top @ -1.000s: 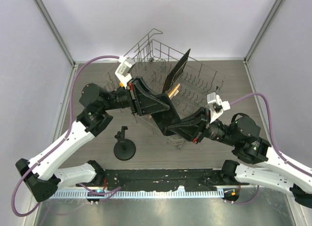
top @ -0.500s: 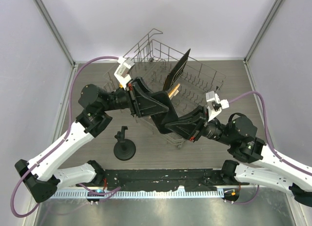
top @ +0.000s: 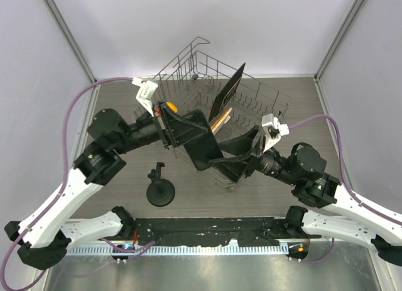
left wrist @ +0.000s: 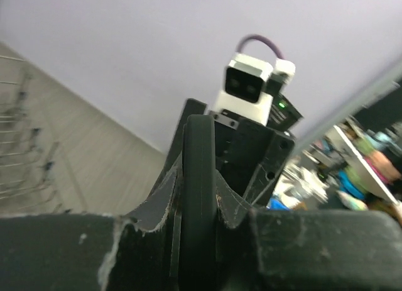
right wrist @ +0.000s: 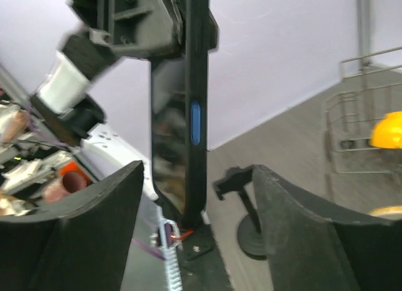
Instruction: Place the phone on the phone stand
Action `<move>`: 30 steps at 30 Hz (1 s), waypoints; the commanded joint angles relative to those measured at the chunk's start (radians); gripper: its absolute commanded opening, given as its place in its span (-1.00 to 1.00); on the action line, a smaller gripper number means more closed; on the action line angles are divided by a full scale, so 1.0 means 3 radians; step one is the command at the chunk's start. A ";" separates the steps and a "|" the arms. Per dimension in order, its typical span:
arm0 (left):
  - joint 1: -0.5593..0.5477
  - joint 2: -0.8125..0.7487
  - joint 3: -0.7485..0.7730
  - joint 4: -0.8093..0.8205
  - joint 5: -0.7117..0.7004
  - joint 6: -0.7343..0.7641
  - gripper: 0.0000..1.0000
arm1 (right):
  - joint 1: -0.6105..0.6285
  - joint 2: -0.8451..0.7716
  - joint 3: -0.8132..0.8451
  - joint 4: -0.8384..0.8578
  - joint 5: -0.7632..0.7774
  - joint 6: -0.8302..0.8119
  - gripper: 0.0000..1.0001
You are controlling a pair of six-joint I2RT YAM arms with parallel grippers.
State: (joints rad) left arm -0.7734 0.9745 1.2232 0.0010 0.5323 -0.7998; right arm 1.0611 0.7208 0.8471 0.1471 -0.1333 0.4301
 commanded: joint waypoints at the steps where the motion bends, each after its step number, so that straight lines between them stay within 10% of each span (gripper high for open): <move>1: -0.0014 -0.0287 0.0626 -0.1259 -0.1123 0.0472 -1.00 | -0.0019 0.0016 0.0214 -0.0565 0.0326 -0.0364 0.71; 8: -0.0009 -0.0614 0.1219 -0.2375 -0.2326 0.0646 -0.99 | -0.0019 0.0623 0.0341 -0.0772 0.0246 -0.0825 0.86; 13: -0.0009 -0.0778 0.1378 -0.2820 -0.2618 0.0733 -0.99 | 0.0012 0.1390 0.0586 -0.0338 -0.0541 -0.1120 0.41; 30: -0.0014 -0.0993 0.1327 -0.3224 -0.2138 0.1024 -0.99 | 0.0058 0.2475 0.1057 -0.0194 -0.0762 -0.1935 0.02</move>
State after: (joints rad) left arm -0.7769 0.6823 1.6188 -1.0157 -0.1692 -0.5259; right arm 1.0760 1.4475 1.1095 0.0399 -0.3576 -0.0795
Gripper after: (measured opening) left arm 0.186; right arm 0.516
